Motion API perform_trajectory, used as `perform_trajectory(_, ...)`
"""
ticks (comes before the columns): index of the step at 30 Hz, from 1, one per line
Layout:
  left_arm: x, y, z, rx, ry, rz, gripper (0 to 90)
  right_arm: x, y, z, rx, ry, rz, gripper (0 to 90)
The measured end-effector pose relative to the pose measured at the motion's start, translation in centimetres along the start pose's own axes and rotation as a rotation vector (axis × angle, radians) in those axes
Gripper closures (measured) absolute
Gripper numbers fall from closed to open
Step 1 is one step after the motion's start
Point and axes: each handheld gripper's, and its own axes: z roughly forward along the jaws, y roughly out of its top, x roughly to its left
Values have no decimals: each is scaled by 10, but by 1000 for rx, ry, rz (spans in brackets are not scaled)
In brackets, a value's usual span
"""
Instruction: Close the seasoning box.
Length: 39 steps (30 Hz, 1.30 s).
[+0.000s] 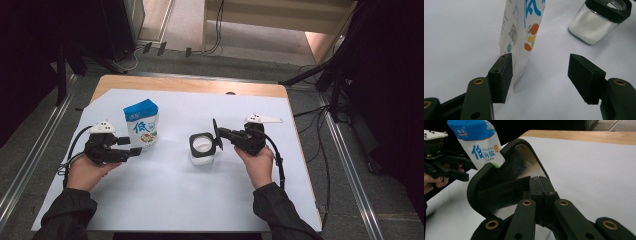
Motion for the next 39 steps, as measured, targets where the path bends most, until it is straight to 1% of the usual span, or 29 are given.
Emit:
perform_trajectory(4,1,-3,-3,-9,4,-8,376,3,0,6,9,16,-9,900)
perform_trajectory(5,1,-3,-3,-9,3,-4,376,5,0,7,16,22,-10,900)
perform_trajectory(7,1,-4,-4,-10,4,-10,376,7,-1,11,34,34,-14,900)
perform_trajectory(9,1,-4,-4,-4,3,-5,375,10,-2,15,49,45,-34,900)
perform_trajectory(10,1,-5,-4,-5,3,-2,375,12,-2,17,58,43,-42,899)
perform_trajectory(11,1,-5,-4,-5,0,-2,376,13,-2,19,57,44,-60,894)
perform_trajectory(13,0,-6,-4,0,-2,2,376,14,-2,21,63,44,-73,868)
perform_trajectory(15,-2,-6,-4,-3,5,3,376,16,-2,21,72,22,-99,837)
perform_trajectory(16,-1,-6,-4,-3,1,2,375,17,-2,21,66,21,-103,815)
perform_trajectory(19,-1,-6,-3,-3,4,-4,373,17,-1,17,52,6,-111,753)
perform_trajectory(20,-1,-6,-4,2,-2,-5,372,15,-1,15,47,6,-112,725)
perform_trajectory(21,-1,-6,-4,6,0,-2,372,13,-1,13,45,3,-103,704)
perform_trajectory(23,-2,-6,-5,-2,6,4,372,8,-1,9,38,-9,-96,683)
perform_trajectory(25,-2,-5,-4,-7,10,2,371,3,-1,2,28,-14,-83,651)
perform_trajectory(26,-2,-6,-5,-5,9,3,368,2,-1,-2,31,-16,-68,629)
perform_trajectory(28,-3,-6,-5,-7,18,9,367,0,0,-12,7,-32,-67,609)
perform_trajectory(29,-3,-6,-6,-9,9,8,366,-1,0,-15,0,-34,-69,595)
perform_trajectory(30,-3,-7,-6,-10,3,9,365,-3,0,-18,-5,-45,-68,588)
perform_trajectory(31,-4,-8,-6,-9,8,9,365,-5,-2,-22,-21,-61,-69,581)
perform_trajectory(32,-4,-8,-7,-5,11,12,364,-7,-3,-25,-26,-68,-71,574)
perform_trajectory(34,-4,-9,-7,-5,7,14,364,-12,-5,-31,-27,-89,-59,538)
perform_trajectory(36,-4,-9,-8,-7,13,13,363,-16,-8,-37,-42,-119,-50,499)
perform_trajectory(37,-4,-9,-8,-9,10,13,364,-18,-9,-40,-52,-121,-47,496)
perform_trajectory(39,-3,-9,-8,-10,7,11,364,-20,-10,-44,-35,-129,-34,480)
